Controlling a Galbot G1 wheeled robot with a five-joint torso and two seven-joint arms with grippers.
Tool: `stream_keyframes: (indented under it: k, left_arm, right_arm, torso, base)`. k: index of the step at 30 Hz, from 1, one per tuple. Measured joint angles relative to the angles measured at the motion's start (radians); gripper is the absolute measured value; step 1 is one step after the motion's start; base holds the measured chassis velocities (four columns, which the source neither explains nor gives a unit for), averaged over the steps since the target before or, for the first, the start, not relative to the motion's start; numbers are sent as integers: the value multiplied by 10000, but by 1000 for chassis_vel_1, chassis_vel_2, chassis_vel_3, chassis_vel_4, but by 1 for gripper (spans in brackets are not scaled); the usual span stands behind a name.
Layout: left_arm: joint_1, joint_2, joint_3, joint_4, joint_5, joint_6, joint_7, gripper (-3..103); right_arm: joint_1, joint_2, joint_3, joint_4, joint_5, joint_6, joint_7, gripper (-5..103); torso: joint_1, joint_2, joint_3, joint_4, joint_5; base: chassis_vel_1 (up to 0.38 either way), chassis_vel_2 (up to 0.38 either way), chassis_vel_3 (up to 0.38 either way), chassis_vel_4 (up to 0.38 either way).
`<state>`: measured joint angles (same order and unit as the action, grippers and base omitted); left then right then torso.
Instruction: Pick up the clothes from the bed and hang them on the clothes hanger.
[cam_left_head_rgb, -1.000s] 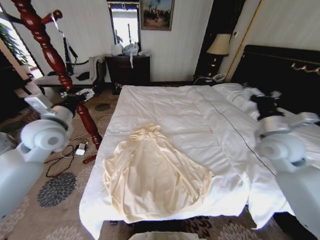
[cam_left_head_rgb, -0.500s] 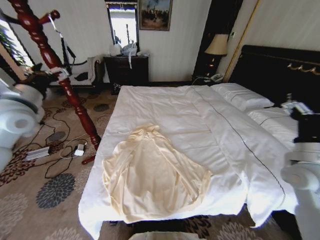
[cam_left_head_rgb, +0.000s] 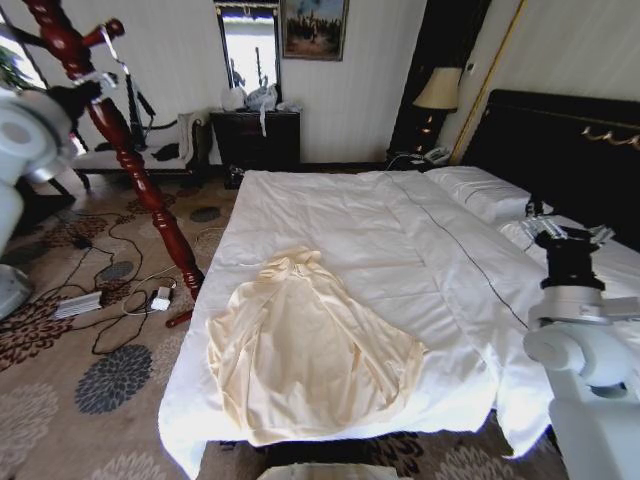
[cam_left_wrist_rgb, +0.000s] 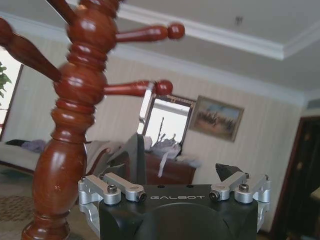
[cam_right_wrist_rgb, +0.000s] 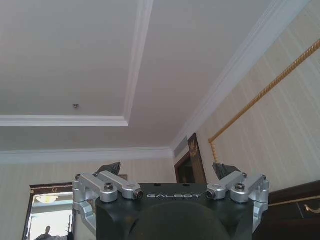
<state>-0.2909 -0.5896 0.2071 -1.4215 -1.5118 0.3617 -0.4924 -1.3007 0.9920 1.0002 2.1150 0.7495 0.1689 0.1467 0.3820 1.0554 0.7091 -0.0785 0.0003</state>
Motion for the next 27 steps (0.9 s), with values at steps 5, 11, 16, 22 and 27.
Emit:
stream_keyframes:
  k: [5,11,16,22,27]
  left_arm:
    - [-1313,-1193,1230,1094,376,1072,-2149,100]
    - [-1866,-2112,1503,1819,-428,2174,-4191,100]
    - [-1981,-2113,1607,2137,-941,2588,-4630,100]
    - [-2140,-2013,1640,2266,-1629,2720,-4581,100]
    - [-2359,-1980,1787,2320,-2027,2872,-4583,92]
  right_arm:
    - [-87,29,112,-135,-100,-9,123,100]
    - [-255,94,322,-229,-157,-8,240,100]
    - [-332,155,340,-184,-221,-51,354,100]
    - [-359,206,328,-96,-244,-142,505,100]
    - [-405,288,282,-9,-262,-248,666,100]
  torso:
    - [3,-1,1,8,1]
    - [-2,0,-2,4,1]
    - [-1,0,-1,9,-5]
    - [-2,1,-2,9,-6]
    - [-1,0,-1,5,-1]
  base:
    - [0,0,0,0]
    - [0,0,0,0]
    - [0,0,0,0]
    - [0,0,0,0]
    - [0,0,0,0]
